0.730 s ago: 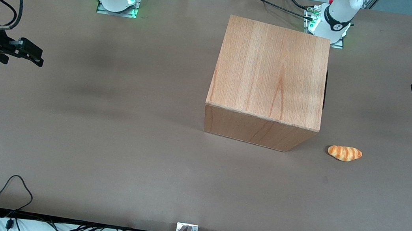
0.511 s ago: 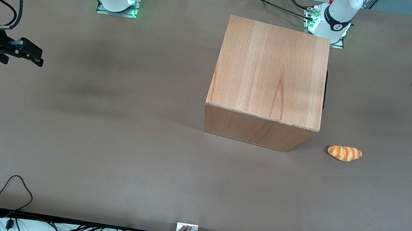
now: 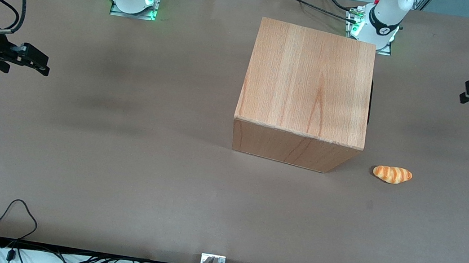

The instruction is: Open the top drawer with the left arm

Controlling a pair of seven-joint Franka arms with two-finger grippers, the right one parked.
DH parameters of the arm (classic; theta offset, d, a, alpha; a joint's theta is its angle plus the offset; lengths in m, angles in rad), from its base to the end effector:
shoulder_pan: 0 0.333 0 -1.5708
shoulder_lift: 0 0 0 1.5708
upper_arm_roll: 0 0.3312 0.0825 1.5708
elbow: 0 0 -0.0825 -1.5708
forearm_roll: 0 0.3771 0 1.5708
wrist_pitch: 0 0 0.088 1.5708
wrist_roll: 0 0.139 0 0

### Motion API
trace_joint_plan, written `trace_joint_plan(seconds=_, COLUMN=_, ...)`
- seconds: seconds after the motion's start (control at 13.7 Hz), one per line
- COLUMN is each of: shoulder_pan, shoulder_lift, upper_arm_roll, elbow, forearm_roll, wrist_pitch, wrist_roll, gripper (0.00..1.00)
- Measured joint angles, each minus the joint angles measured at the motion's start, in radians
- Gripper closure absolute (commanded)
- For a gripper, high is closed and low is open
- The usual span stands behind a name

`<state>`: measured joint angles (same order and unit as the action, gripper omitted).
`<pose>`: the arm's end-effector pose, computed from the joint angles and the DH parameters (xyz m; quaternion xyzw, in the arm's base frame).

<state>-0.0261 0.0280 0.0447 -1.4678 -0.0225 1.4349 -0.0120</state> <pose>0.5409 0.0063 0.6282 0.9994 0.0141 -0.0304 0.0107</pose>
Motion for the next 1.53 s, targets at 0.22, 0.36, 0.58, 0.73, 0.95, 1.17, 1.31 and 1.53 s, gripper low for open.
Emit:
trace_joint_plan(seconds=0.22, shoulder_pan=-0.002, shoulder_lift=0.010, upper_arm_roll=-0.010, elbow=-0.067, forearm_roll=-0.080, wrist_pitch=0.031, wrist_roll=-0.001, gripper=0.00)
trace_joint_plan(seconds=0.36, shoulder_pan=-0.002, shoulder_lift=0.011, upper_arm_roll=-0.032, elbow=-0.139, forearm_roll=-0.108, wrist_pitch=0.085, wrist_roll=-0.001, gripper=0.00)
trace_joint_plan(seconds=0.58, shoulder_pan=-0.003, shoulder_lift=0.013, upper_arm_roll=-0.053, elbow=-0.228, forearm_roll=-0.148, wrist_pitch=0.160, wrist_roll=-0.005, gripper=0.00)
trace_joint_plan(seconds=0.73, shoulder_pan=-0.002, shoulder_lift=0.011, upper_arm_roll=-0.053, elbow=-0.278, forearm_roll=-0.164, wrist_pitch=0.206, wrist_roll=-0.005, gripper=0.00)
trace_joint_plan(seconds=0.95, shoulder_pan=-0.002, shoulder_lift=-0.007, upper_arm_roll=-0.057, elbow=-0.375, forearm_roll=-0.175, wrist_pitch=0.283, wrist_roll=-0.005, gripper=0.00)
trace_joint_plan(seconds=1.17, shoulder_pan=-0.002, shoulder_lift=-0.025, upper_arm_roll=-0.065, elbow=-0.457, forearm_roll=-0.193, wrist_pitch=0.333, wrist_roll=-0.005, gripper=0.00)
trace_joint_plan(seconds=1.31, shoulder_pan=-0.002, shoulder_lift=-0.028, upper_arm_roll=-0.066, elbow=-0.497, forearm_roll=-0.213, wrist_pitch=0.360, wrist_roll=-0.005, gripper=0.00)
trace_joint_plan(seconds=1.53, shoulder_pan=-0.002, shoulder_lift=-0.031, upper_arm_roll=-0.066, elbow=-0.532, forearm_roll=-0.229, wrist_pitch=0.378, wrist_roll=-0.002, gripper=0.00)
